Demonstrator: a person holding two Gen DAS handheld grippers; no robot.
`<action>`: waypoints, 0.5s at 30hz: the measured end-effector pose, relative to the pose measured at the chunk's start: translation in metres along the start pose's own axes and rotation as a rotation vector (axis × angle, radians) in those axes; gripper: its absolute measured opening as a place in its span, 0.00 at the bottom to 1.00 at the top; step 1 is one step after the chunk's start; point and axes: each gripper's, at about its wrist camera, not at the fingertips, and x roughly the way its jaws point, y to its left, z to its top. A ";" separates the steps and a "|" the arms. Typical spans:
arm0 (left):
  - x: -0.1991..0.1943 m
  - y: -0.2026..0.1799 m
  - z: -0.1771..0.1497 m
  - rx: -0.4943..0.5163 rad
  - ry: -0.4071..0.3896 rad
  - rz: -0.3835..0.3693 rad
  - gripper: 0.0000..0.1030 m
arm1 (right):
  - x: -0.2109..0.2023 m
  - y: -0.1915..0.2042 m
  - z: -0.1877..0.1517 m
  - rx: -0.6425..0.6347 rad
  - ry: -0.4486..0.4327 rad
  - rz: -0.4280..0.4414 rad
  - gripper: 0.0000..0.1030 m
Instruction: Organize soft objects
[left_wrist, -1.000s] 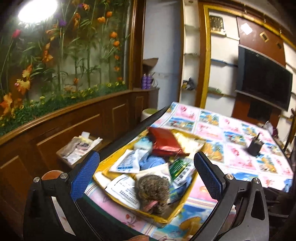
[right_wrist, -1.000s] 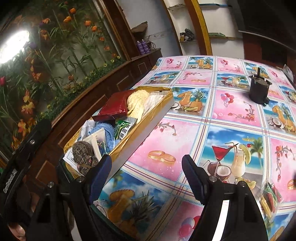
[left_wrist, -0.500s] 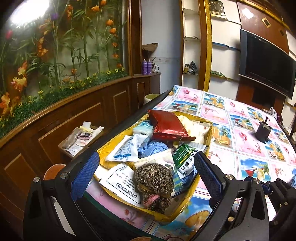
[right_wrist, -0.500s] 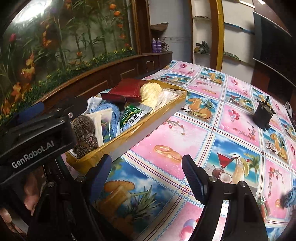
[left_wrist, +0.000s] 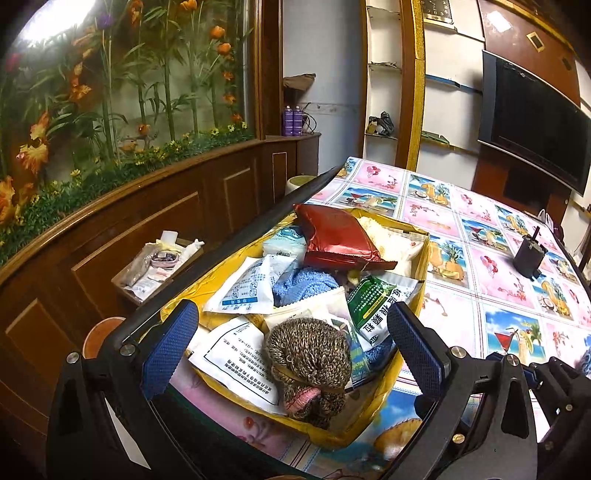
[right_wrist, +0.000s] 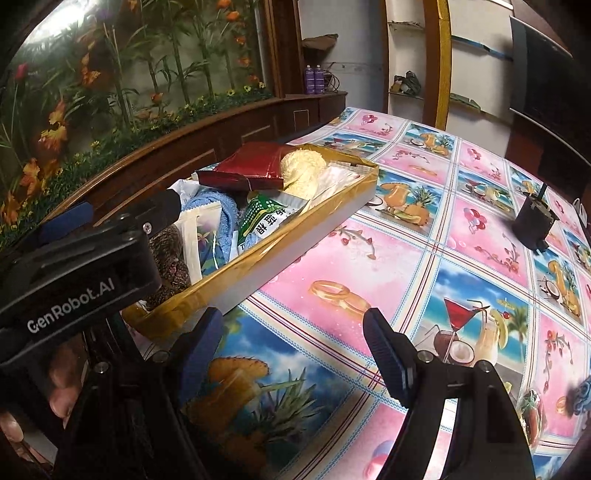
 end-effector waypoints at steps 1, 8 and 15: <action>0.001 0.000 0.000 -0.002 0.003 0.000 1.00 | 0.001 0.001 0.000 -0.002 0.003 0.001 0.76; 0.005 0.001 0.000 -0.006 0.015 -0.006 1.00 | 0.004 0.002 0.000 -0.005 0.014 0.001 0.76; 0.007 0.001 -0.001 -0.002 0.016 0.007 1.00 | 0.006 0.002 0.000 -0.003 0.021 0.004 0.76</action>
